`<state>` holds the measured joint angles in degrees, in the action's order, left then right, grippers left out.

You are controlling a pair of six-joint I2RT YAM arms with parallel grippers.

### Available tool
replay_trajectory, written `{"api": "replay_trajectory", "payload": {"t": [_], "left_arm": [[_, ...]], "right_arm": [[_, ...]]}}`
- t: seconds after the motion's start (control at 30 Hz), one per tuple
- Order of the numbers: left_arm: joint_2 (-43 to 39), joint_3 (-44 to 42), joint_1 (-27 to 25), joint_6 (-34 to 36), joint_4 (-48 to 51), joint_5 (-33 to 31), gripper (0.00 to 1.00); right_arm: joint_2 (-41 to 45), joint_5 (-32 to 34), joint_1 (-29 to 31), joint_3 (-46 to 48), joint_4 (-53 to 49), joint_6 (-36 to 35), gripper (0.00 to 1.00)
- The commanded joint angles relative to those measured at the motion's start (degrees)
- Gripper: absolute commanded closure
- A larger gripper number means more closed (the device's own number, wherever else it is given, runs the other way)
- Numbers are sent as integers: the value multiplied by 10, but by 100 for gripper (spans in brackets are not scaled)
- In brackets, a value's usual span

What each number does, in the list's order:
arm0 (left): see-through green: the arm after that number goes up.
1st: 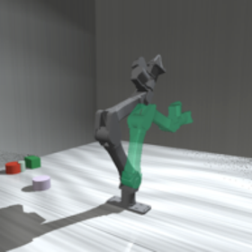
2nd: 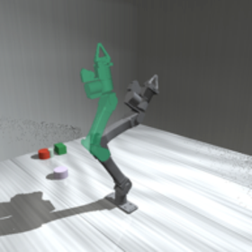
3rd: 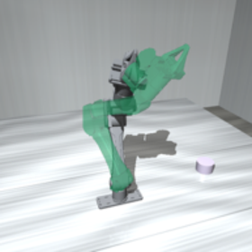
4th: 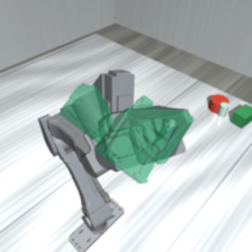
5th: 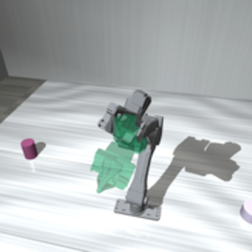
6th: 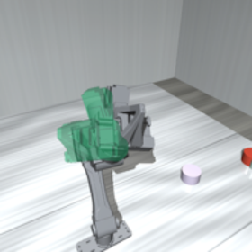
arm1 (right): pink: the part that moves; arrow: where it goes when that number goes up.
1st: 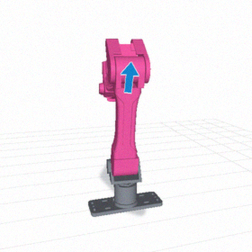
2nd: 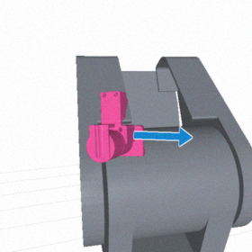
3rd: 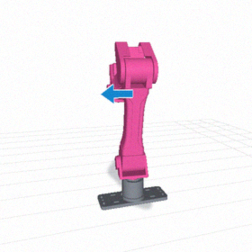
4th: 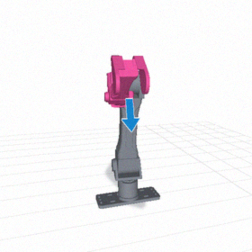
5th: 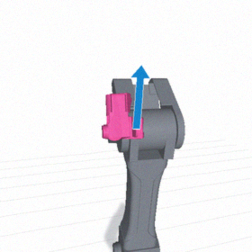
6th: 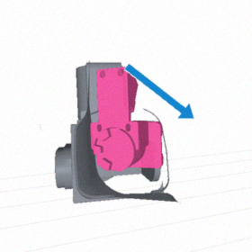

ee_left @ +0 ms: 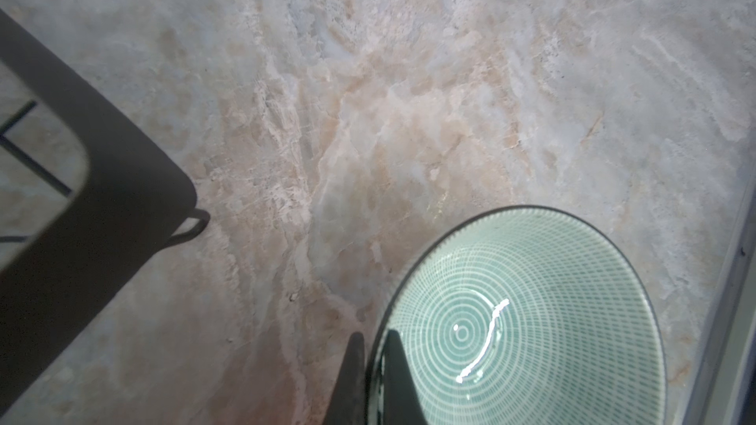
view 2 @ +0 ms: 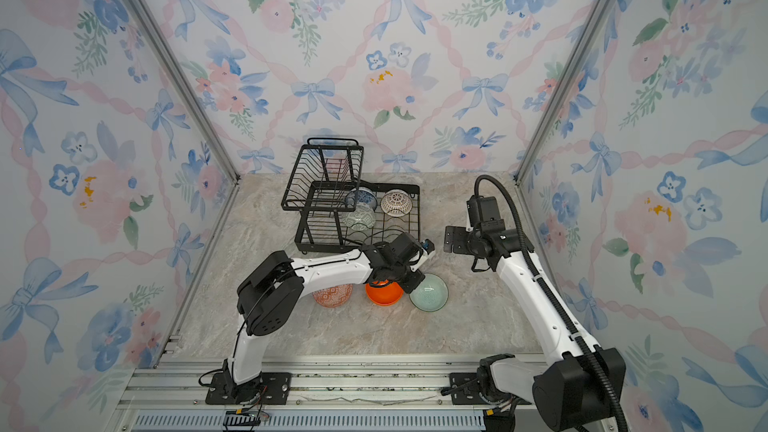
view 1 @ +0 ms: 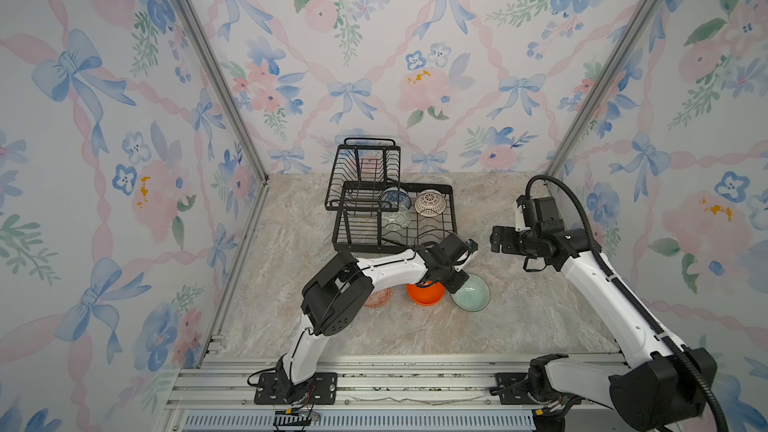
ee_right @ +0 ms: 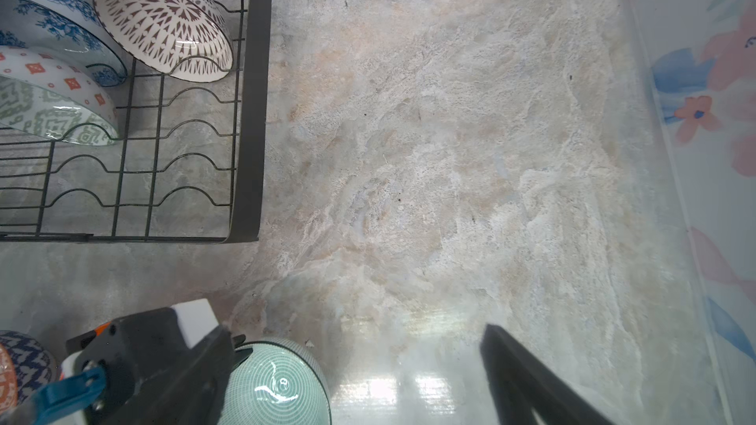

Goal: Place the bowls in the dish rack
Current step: 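Lower the left gripper onto the rim of the mint-green bowl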

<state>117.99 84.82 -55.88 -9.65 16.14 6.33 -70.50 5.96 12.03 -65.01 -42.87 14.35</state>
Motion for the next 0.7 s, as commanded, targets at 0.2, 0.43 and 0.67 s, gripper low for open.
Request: {"api": "replay_trajectory", "payload": {"t": [0.2, 0.43, 0.67], "left_arm": [[-2, 21, -3, 1, 11, 8, 100], [-30, 29, -2, 2, 12, 9, 100], [-59, 36, -2, 2, 11, 6, 100]], "right_arm": [[17, 2, -12, -7, -11, -7, 3], [31, -1, -19, -11, -20, -10, 3], [46, -7, -24, -15, -28, -12, 3]]}}
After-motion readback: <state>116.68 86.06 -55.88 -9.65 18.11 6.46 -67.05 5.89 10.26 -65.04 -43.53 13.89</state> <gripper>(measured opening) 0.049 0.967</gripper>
